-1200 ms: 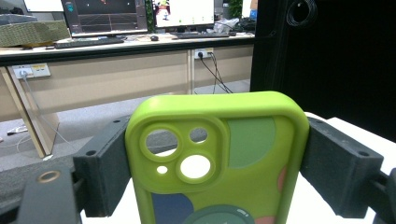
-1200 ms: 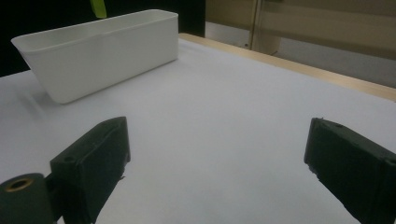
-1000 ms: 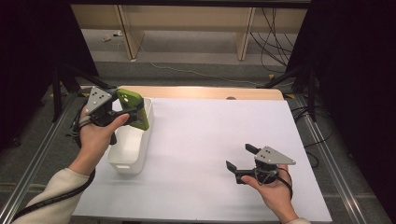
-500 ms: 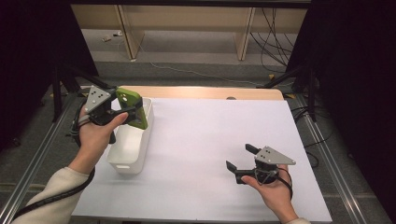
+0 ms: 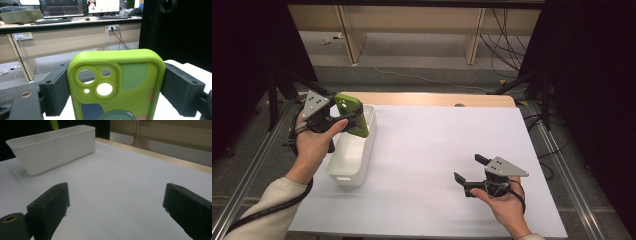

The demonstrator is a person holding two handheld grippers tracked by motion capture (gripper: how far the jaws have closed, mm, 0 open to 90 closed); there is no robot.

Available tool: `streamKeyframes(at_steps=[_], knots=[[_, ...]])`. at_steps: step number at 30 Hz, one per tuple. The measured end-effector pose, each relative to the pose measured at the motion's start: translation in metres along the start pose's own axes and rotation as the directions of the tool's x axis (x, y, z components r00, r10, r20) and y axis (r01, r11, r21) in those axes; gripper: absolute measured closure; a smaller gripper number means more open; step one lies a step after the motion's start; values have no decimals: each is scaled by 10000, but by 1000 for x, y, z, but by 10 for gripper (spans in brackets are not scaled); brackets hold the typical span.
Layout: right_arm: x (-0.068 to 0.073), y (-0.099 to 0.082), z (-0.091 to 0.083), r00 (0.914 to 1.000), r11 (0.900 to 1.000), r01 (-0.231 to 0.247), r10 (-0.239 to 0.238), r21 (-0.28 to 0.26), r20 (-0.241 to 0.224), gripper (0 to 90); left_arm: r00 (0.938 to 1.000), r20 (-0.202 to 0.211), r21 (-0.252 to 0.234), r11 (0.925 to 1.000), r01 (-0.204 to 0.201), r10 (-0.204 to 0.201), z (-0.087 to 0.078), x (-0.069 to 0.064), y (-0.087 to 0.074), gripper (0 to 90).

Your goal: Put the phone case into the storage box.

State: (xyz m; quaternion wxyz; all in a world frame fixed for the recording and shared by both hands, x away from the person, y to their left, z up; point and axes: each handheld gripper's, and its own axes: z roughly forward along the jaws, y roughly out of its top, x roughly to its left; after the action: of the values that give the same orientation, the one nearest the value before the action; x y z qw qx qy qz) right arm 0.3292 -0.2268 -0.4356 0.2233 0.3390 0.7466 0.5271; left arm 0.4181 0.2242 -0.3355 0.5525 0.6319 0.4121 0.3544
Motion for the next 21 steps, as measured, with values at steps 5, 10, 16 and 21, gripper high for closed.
streamKeyframes(at_steps=[5, 10, 16, 21], knots=[[0, 0, 0, 10000, 10000, 9, -9, 12, 3, 81, 10000, -36, 21, 10000, -16, 16, 2, 2, 0, 162], [0, 0, 0, 10000, 10000, 4, -4, 0, 12, 81, 10000, -56, 27, 10000, -13, 14, 4, 4, -1, 162], [0, 0, -1, 10000, 10000, 8, -8, 1, 9, 81, 9999, -104, 58, 10000, 25, -24, 6, 6, -1, 162], [0, 0, -1, 10000, 10000, 14, -14, -2, -25, 81, 9998, -210, 94, 9999, 44, -42, 8, 8, -2, 162]])
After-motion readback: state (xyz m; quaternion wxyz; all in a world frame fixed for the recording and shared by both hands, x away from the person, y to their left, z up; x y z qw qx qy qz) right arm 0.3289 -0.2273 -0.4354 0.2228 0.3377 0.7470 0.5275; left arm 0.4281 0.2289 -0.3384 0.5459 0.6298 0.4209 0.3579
